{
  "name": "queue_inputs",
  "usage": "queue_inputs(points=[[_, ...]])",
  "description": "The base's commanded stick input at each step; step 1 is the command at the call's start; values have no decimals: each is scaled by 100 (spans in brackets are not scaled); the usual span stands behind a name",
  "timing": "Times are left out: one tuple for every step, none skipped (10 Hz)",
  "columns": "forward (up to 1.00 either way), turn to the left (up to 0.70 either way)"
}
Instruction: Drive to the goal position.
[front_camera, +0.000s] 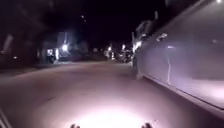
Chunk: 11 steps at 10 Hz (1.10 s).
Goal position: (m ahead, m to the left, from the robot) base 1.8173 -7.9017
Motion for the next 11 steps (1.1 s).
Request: queue_inputs(points=[[45,0],[45,0],[45,0],[45,0],[45,0],[45,-21],[45,-27],[45,-6],[45,0],[45,0],[45,0]])
